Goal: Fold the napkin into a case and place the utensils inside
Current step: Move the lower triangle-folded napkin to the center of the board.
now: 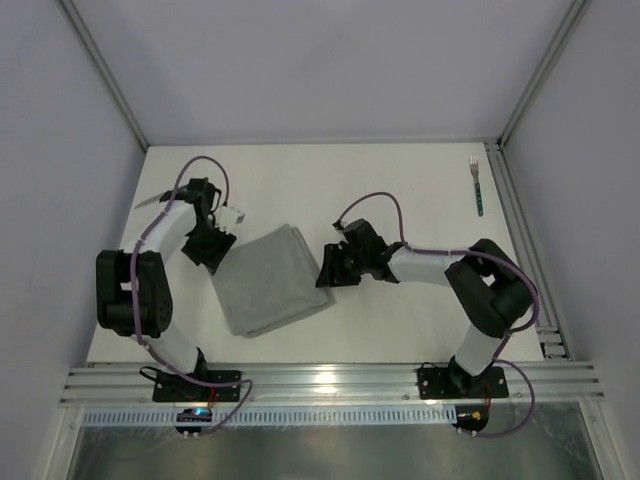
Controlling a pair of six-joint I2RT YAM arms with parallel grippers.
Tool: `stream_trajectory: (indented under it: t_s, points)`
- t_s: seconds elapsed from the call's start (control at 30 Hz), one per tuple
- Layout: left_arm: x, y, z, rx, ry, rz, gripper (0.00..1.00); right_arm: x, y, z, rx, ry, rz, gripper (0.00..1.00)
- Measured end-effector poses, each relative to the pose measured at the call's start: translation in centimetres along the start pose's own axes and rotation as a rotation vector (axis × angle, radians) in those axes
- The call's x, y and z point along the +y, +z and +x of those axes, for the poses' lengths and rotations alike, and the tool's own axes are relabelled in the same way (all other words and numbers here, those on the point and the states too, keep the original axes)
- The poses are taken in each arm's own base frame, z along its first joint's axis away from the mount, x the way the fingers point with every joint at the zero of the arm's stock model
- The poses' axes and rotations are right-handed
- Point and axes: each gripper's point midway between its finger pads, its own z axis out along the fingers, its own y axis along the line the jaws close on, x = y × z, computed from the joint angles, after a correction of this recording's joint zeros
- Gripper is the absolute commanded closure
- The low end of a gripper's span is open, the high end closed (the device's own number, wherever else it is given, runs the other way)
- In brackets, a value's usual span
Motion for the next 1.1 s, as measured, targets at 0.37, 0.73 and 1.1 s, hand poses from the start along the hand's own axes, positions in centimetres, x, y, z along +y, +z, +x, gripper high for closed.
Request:
stream_trajectory:
  t_s: [0.37,0.73,1.1]
  points:
    - [1.2,3.9,-0.2,-0.012,-0.115,0.015,0.53,-0.3,0.2,1.6,0.028,-0.029,-0.043,0.79]
    - [-0.8,6.3,-2.3,-0.013,-0.037,0.066,0.87,-1.0,-1.6,4.7,0.051,-0.008,-0.059,0.82]
    - [-5.6,6.4,-7.2,-0.095,0.205,0.110,0.88,-0.6,-5.5,6.7,0.064,0.012,-0.068,0.55]
